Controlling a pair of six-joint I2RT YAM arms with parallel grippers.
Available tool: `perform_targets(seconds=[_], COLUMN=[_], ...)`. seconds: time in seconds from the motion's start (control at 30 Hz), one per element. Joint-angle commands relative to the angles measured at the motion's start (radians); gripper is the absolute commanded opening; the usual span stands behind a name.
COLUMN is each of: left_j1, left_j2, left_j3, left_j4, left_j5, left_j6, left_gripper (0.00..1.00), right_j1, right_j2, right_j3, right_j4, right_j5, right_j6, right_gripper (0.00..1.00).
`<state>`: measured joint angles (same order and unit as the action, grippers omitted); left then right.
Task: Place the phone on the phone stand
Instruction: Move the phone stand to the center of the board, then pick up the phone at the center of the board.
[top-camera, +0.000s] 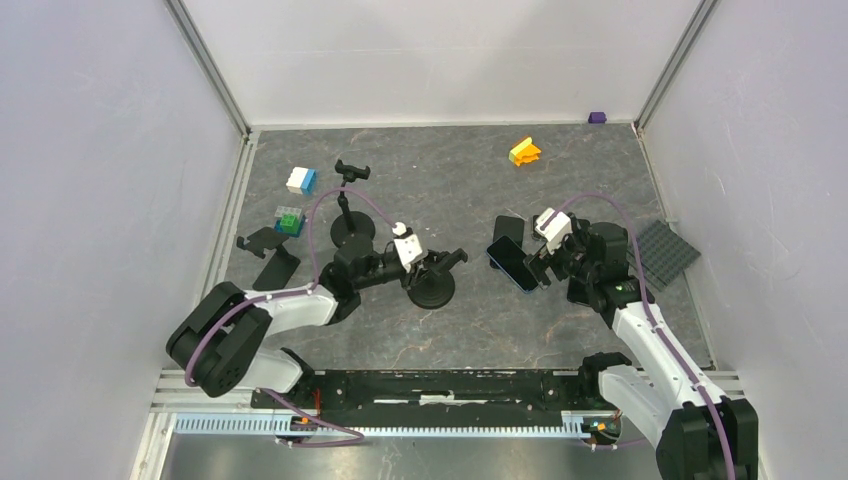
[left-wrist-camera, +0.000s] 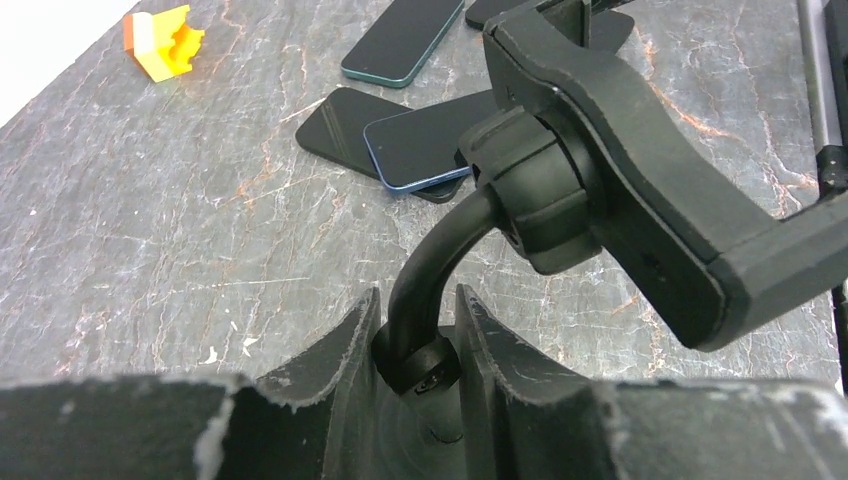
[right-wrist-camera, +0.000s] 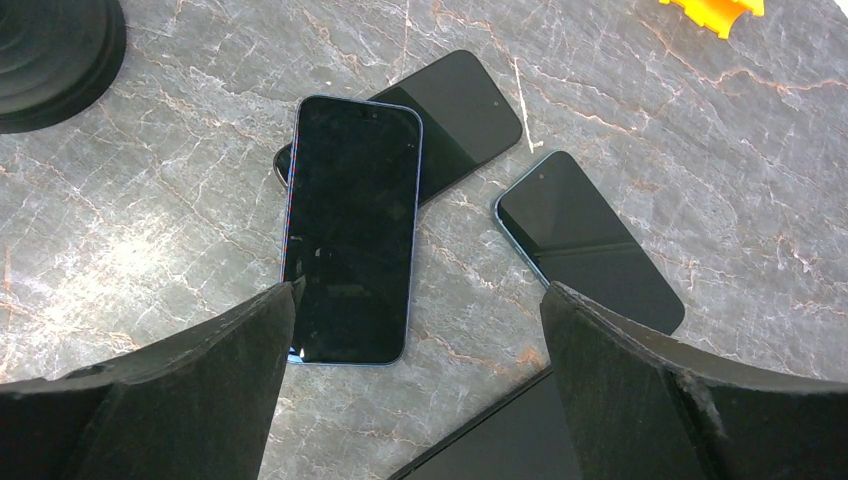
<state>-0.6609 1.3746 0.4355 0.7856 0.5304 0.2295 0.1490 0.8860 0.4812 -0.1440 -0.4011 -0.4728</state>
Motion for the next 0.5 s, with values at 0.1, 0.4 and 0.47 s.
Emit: perform_targets(seconds=[0.1, 0.4, 0.47], left_j1=[0.081, 0.128, 0.129], left_j2=[0.061, 0.275, 0.322], left_j3=[0.051, 0.151, 0.182], left_j4=[0.164, 0.423, 0.485], left_j5=[0.186, 0.457, 0.484], left_j6=[0.044, -0.091, -0.165], left_gripper=[0.24, 0.21, 0.21], right_j1=[0.005, 0.053, 0.084], right_j2=[0.009, 0.091, 0.129], right_j3=[-0.010, -0.002, 0.007], right_j4=[0.051, 0.135, 0.136], right_j5=[0.015, 0.080, 0.112], right_j6=[0.030, 0.082, 0.081], right_gripper=[0.97, 0.98, 0.97])
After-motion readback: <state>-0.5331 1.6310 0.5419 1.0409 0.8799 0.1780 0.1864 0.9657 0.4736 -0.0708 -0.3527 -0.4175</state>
